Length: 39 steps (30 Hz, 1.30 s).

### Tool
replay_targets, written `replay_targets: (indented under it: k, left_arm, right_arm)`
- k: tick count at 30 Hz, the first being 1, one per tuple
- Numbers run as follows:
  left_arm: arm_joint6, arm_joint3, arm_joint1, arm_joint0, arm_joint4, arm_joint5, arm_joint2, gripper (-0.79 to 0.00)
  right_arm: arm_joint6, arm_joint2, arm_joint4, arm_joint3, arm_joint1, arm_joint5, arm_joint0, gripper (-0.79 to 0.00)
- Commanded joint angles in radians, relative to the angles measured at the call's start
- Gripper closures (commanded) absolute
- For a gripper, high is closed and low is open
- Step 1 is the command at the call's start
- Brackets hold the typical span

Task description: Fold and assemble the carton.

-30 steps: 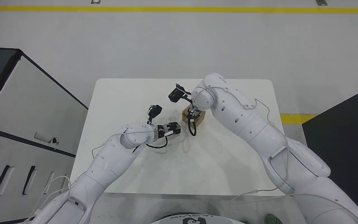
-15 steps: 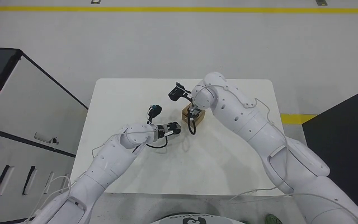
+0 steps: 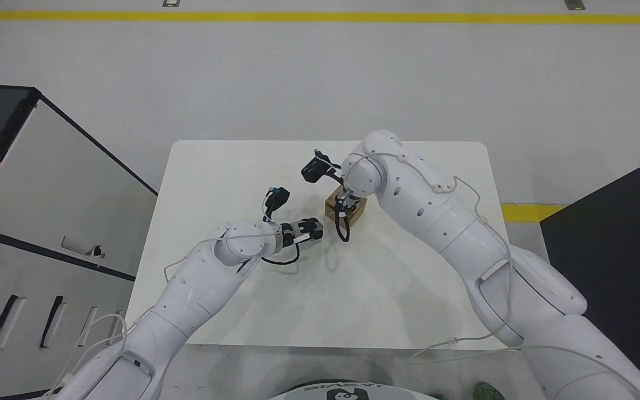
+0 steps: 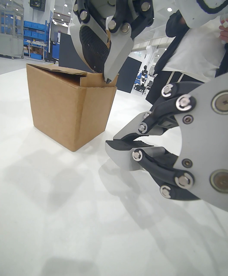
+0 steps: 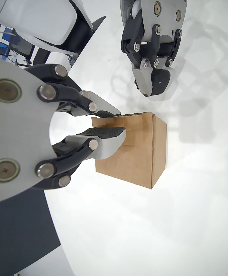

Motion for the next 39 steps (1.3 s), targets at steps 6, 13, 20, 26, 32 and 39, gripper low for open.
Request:
replay_targets:
  k: [6,13,20,26,32,39]
  left_arm:
    - [0.000,0.000,0.000,0.000,0.000,0.000,0.000,0.000]
    - [0.000,0.000,0.000,0.000,0.000,0.000,0.000,0.000]
    - [0.000,0.000,0.000,0.000,0.000,0.000,0.000,0.000]
    - [0.000,0.000,0.000,0.000,0.000,0.000,0.000,0.000]
    - [0.000,0.000,0.000,0.000,0.000,0.000,0.000,0.000]
    - [0.000,0.000,0.000,0.000,0.000,0.000,0.000,0.000]
  right_arm:
    - [-0.006,0.007,0.001,-0.003,-0.003,0.004,0.003,-0.166]
    - [-0.002,0.014,-0.004,-0.007,-0.002,0.007,-0.002,-0.166]
    - [0.004,0.012,-0.007,0.005,-0.005,0.005,-0.005,-0.212]
    - [0.002,0.009,-0.007,0.018,-0.010,0.005,-0.002,-0.265]
    - [-0.012,0.023,0.003,0.019,-0.010,0.006,-0.003,-0.249]
    - [-0.027,0.065,0.032,0.016,-0.002,0.029,-0.009,0.000]
